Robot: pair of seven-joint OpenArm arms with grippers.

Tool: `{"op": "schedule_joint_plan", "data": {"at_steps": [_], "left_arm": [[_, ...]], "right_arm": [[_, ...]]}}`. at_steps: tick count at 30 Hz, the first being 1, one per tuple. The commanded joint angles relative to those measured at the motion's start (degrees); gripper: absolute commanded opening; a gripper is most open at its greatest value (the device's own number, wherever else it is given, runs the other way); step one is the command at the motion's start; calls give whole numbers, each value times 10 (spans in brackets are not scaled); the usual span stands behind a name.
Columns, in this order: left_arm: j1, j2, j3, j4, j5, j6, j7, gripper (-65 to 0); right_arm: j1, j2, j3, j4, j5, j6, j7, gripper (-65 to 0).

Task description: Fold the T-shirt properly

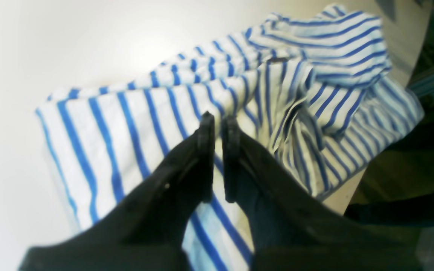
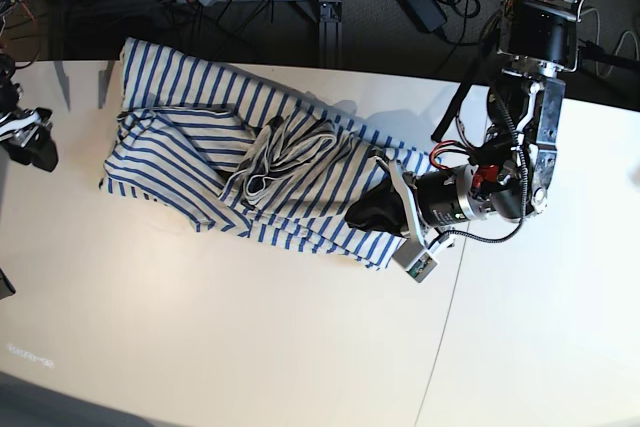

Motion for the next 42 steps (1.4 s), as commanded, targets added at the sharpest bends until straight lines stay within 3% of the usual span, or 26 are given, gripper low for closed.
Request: {"op": "schedule_joint_plan", "data": {"at_steps": [1, 9, 15, 23, 35, 42], "left_arm": [[-12, -5, -2, 10, -12, -5, -12, -609], [-12, -8, -2, 10, -14, -5, -13, -609], [-12, -8, -2, 10, -14, -5, -13, -609], [-12, -8, -2, 10, -14, -5, -12, -609], [-12, -8, -2, 10, -14, -5, -4, -609], [-12, -8, -2, 10, -14, -5, 3, -609]], "right_arm": [[-15, 14, 5, 7, 23, 41, 9, -232], [-94, 8, -33, 7, 96, 43, -5, -213], [-80, 3, -85, 7, 93, 43, -4, -213], [-57, -33, -135, 6, 88, 43, -2, -213], [-53, -43, -138, -22, 76, 42, 11, -213], [-3, -57, -138, -106, 79, 42, 9, -213]]}}
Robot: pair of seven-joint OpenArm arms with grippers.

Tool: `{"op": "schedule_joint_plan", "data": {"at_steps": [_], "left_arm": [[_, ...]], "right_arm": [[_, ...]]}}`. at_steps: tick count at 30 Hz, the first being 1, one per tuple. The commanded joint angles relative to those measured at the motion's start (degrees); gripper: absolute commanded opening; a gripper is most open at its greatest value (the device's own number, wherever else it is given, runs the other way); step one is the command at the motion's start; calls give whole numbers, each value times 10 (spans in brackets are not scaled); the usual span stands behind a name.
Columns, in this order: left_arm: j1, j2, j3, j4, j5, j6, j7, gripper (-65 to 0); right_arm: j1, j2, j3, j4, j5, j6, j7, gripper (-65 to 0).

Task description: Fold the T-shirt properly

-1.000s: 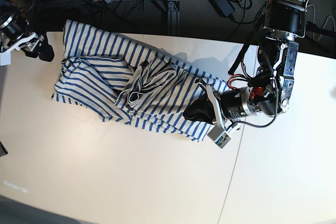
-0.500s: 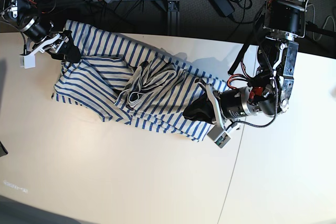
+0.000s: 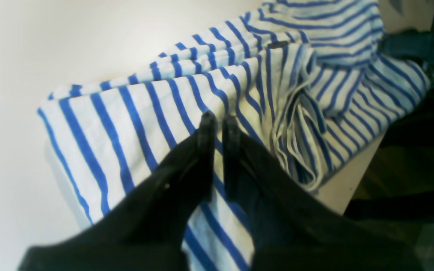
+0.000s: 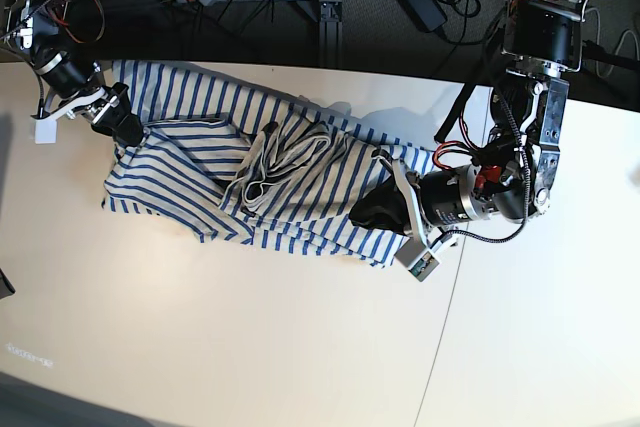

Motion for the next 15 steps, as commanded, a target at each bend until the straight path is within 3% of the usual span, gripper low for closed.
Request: {"op": "schedule_joint_plan", "data": {"at_steps": [1, 8, 15], "left_arm": [[-12, -2, -2, 10, -12, -5, -8, -609], [-12, -2, -2, 10, -12, -5, -9, -609], [-12, -2, -2, 10, -12, -5, -9, -609]], "right_arm": [[0, 2, 2, -12, -18, 40, -16, -213], [9, -2, 2, -38, -13, 40, -14, -213], [15, -26, 2, -38, -9, 41, -5, -217]]}}
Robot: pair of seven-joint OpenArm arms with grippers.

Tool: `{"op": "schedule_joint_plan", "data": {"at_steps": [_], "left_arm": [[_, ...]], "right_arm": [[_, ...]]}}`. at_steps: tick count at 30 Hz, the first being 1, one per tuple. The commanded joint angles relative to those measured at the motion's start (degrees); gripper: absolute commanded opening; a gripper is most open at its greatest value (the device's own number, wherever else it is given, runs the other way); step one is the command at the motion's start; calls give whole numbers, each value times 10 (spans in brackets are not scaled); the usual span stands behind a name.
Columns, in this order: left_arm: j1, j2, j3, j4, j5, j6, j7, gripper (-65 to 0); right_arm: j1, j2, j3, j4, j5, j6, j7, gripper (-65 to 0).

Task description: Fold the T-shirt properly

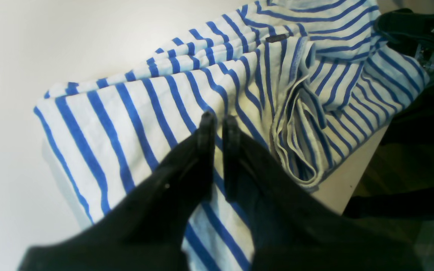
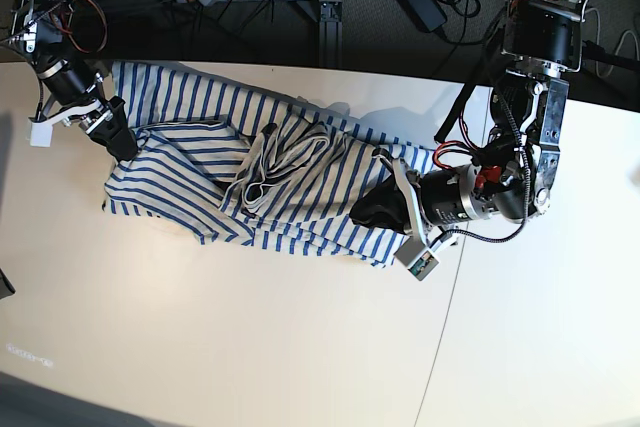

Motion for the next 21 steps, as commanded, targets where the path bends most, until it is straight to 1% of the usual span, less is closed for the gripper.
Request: {"op": "schedule_joint_plan", "data": {"at_steps": [1, 3, 6, 9, 10, 14, 17, 19, 21], "left_arm": [[-12, -2, -2, 10, -12, -5, -11, -609], [-12, -2, -2, 10, -12, -5, -10, -609], [-12, -2, -2, 10, -12, -5, -11, -609], [-12, -2, -2, 10, -12, -5, -10, -609], [-12, -2, -2, 10, -12, -5, -10, -609], [-12, -2, -2, 10, -11, -5, -10, -609], [-12, -9, -2, 10, -11, -5, -10, -609], [-12, -16, -2, 10, -11, -5, -10, -609], [-12, -23, -2, 10, -11, -5, -10, -609]], "right_arm": [[-1, -1, -1, -4, -28, 33, -26, -239], [2, -7, -1, -4, -28, 33, -26, -329], [10, -17, -1, -4, -48, 34, -25, -462], [12, -21, -1, -4, -60, 34, -10, -623], [12, -22, -1, -4, -67, 34, -7, -650], [12, -21, 2, -4, -93, 34, -2, -650], [12, -19, 21, -4, -101, 34, 3, -650], [12, -11, 43, -4, -101, 34, 5, -650], [12, 5, 68, -4, -101, 34, 4, -650]]}}
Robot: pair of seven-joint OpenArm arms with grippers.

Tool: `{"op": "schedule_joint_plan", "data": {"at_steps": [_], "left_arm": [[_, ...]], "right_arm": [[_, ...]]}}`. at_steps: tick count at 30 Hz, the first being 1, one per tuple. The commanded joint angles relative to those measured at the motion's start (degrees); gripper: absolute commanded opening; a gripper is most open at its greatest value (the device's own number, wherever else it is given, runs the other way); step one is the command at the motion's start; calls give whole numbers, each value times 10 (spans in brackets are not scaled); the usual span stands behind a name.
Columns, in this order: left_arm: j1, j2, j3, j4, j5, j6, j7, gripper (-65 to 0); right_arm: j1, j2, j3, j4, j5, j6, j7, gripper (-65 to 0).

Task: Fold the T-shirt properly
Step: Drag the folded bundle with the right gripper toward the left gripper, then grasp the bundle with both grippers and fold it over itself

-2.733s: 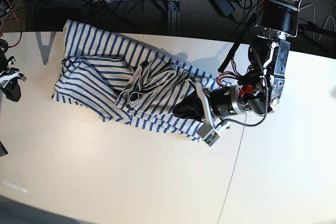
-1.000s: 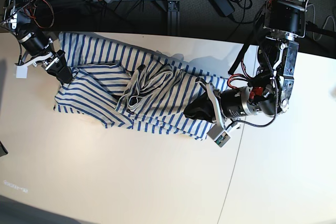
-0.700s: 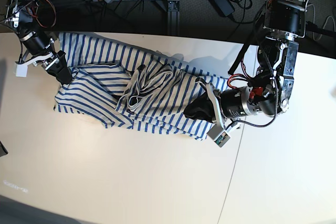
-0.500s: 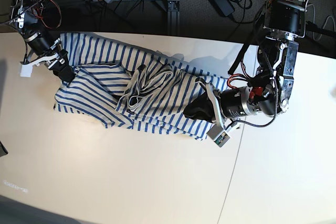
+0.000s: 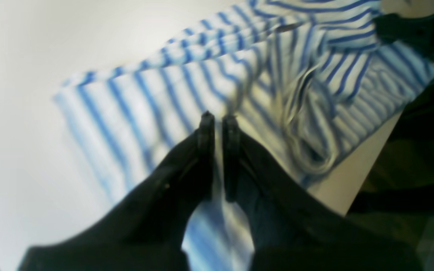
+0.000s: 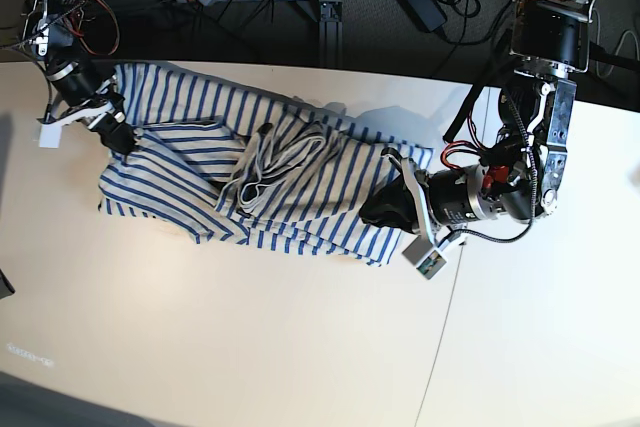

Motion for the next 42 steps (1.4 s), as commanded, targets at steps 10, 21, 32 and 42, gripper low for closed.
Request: {"op": "schedule_joint_plan", "data": {"at_steps": [10, 21, 32, 42], "left_arm": [[-12, -11, -2, 10, -17, -5, -6, -609], [-4, -10, -2, 10, -23, -5, -6, -609], [51, 16, -1, 10, -7, -5, -28, -609], [88, 98, -1, -43, 24, -5, -46, -609]], "right_arm": [[-2, 131, 92, 2, -20, 32, -3, -650], [35, 163, 93, 53, 47, 33, -46, -650], [67, 157, -36, 241, 4, 33, -45, -650], [92, 126, -203, 311, -68, 32, -35, -650]]}}
